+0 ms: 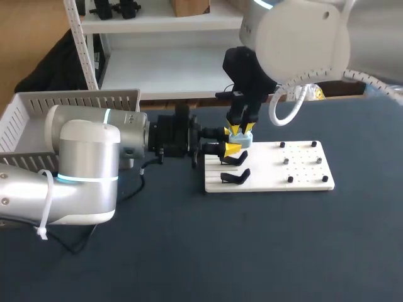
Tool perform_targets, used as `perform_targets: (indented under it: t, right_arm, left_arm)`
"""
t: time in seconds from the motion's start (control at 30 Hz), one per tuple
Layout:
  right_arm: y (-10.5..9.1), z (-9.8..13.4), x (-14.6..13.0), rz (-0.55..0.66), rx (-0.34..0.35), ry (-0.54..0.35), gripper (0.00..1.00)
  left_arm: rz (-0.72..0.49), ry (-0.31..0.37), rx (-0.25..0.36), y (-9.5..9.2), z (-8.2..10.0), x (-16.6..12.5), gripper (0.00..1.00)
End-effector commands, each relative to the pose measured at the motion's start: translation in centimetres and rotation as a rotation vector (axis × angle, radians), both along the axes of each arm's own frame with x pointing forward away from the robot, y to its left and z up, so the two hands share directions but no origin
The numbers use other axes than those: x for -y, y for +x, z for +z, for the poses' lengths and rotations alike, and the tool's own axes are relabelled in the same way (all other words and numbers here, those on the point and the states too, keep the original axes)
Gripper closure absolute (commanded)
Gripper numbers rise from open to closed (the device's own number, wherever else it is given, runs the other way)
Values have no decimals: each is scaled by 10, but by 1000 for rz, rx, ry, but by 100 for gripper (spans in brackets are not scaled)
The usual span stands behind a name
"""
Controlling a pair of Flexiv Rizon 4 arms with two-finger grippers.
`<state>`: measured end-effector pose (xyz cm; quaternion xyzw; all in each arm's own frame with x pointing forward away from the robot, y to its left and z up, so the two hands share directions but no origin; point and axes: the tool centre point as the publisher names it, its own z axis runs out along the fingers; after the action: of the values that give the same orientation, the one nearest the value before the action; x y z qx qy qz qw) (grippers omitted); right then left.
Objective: Pick up each earbud case from the left stands, insert the matching earbuds, close the lid, and place the case in the box.
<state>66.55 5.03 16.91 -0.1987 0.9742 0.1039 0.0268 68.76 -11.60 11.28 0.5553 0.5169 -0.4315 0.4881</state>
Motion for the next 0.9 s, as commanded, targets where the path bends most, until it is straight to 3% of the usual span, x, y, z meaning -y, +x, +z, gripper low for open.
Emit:
perform_targets:
  t: [0.03,0.9]
  right_arm:
    - [0,0,-1,-2,1,-2,100]
    - [7,0,0,-5,5,4,100]
  left_arm:
    - [7,-2,3,-1,-1,1,100]
    - [7,-2,3,-1,-1,1,100]
